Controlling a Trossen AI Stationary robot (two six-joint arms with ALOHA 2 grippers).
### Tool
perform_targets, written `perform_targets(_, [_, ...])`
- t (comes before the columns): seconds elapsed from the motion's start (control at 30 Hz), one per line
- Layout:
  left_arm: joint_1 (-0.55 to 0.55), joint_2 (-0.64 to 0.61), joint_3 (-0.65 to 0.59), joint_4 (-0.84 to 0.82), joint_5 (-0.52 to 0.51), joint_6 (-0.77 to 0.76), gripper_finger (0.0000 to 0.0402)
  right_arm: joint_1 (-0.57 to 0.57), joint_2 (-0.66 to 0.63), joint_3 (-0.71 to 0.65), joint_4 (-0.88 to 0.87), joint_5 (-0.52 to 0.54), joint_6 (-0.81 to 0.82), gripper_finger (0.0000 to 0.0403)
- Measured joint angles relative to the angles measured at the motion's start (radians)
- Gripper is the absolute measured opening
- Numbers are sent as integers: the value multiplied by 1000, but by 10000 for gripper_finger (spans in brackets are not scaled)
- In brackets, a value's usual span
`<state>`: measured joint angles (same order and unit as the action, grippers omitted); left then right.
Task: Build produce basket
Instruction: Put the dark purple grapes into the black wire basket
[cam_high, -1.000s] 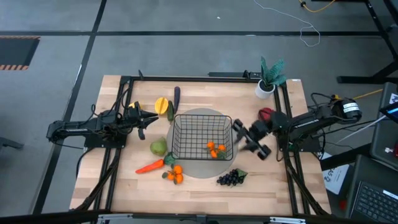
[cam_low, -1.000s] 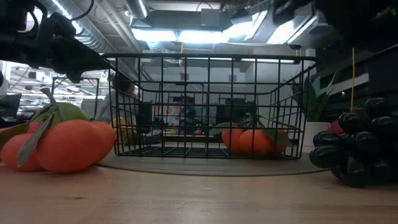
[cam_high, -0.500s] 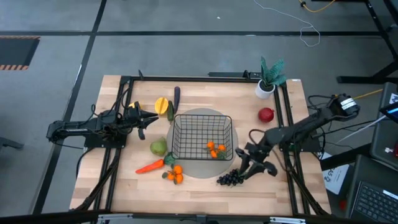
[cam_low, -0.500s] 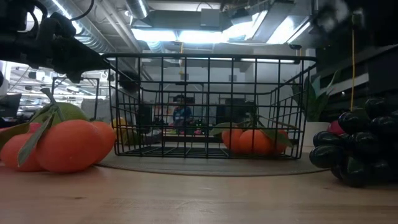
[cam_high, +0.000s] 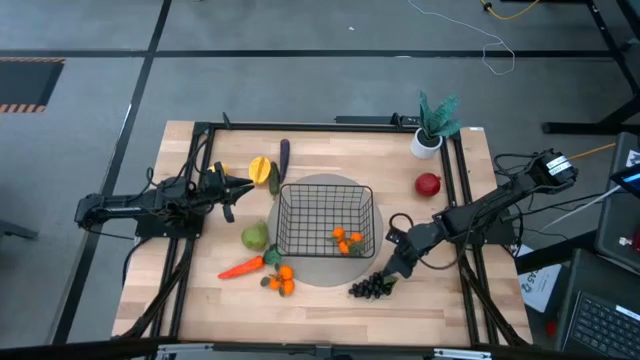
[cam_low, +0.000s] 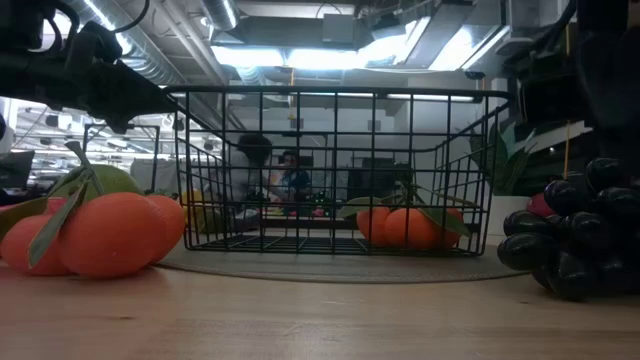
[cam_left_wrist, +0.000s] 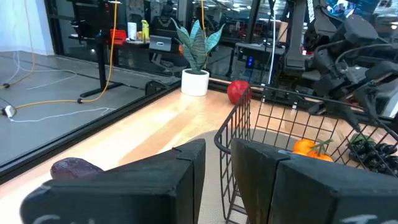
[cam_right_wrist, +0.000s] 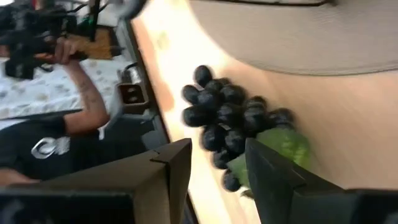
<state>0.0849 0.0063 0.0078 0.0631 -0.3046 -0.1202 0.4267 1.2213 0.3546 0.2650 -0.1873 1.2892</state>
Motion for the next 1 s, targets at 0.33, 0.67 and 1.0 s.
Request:
perform_targets(0.33, [0, 0, 0, 0, -1, 0, 69, 3, 0, 0, -67, 11, -90, 139])
perform_targets(0.67, [0, 0, 0, -1, -1, 0, 69, 12, 0, 0, -107, -14, -228, 139])
perform_targets(1.0, [0, 0, 0, -2, -1, 0, 69, 63, 0, 0, -164, -15, -249, 139])
